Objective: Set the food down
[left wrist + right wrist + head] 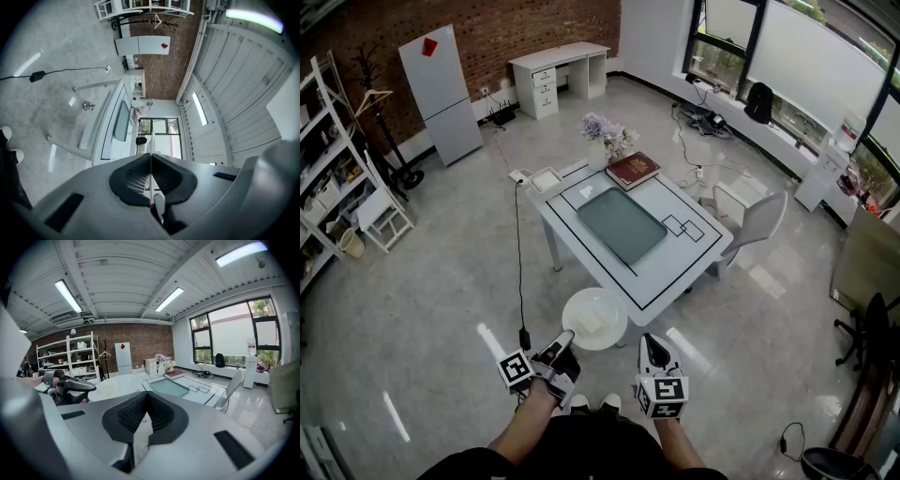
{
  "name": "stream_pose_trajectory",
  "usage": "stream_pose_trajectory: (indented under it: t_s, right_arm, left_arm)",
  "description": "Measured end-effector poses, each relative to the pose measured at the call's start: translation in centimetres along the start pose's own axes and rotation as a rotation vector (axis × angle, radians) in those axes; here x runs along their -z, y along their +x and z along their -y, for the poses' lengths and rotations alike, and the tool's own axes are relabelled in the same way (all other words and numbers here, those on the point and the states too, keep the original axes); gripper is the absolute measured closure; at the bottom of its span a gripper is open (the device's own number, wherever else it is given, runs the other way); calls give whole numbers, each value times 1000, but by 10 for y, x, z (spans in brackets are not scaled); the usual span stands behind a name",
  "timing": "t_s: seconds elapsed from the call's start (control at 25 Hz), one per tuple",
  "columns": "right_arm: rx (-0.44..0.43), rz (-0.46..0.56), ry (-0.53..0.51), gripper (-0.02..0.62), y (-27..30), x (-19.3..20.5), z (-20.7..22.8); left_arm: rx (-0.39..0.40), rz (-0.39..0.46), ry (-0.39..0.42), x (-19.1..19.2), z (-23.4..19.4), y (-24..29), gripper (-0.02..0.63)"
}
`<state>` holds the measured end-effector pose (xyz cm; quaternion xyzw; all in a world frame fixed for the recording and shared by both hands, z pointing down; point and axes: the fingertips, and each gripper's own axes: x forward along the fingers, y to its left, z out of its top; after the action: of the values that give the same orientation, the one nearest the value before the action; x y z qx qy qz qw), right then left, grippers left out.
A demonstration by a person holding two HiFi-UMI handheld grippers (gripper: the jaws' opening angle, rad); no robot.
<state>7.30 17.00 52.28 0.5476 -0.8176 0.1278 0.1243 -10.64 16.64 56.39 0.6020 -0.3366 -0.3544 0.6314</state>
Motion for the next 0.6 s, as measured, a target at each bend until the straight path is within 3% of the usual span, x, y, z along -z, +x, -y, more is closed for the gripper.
stream_pose_trajectory:
  t_s: [0.6]
  right_arm:
    - [-4, 24, 29, 586, -4, 1, 1]
  left_arm:
    - [-3, -1, -2, 3, 0, -2, 591]
